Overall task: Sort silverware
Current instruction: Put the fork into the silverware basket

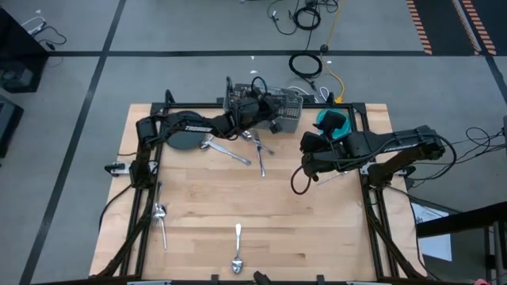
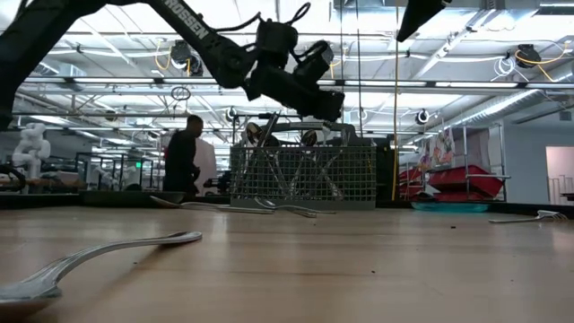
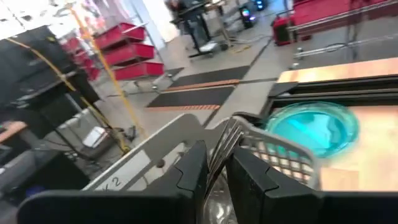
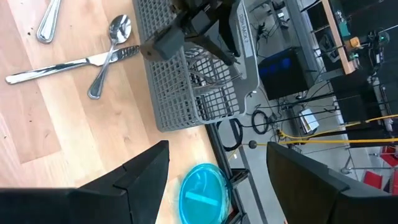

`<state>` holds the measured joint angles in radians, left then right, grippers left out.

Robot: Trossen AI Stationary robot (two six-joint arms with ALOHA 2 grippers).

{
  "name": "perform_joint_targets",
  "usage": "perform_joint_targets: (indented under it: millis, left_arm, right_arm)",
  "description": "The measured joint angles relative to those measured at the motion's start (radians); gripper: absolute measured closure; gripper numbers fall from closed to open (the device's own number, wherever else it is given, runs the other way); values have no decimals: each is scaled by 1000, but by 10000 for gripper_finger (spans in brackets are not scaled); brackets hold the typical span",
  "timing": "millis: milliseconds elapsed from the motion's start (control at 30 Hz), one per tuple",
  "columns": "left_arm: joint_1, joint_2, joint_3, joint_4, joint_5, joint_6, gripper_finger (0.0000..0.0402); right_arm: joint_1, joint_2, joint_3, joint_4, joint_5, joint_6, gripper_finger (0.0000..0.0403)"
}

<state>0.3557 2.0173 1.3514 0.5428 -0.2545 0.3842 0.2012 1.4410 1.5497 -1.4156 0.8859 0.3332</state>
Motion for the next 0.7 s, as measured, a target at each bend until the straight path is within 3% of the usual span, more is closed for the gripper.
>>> perform_joint_targets:
  millis: [333,700]
  left_arm:
    - [77,-44,1,-200,245,-127,331]
    - [167,-105,-1,-256,604,-219,330]
  right_arm:
    - [1,0,0,0,-5,3,149]
    - [3,0,0,-2,-30,22,149]
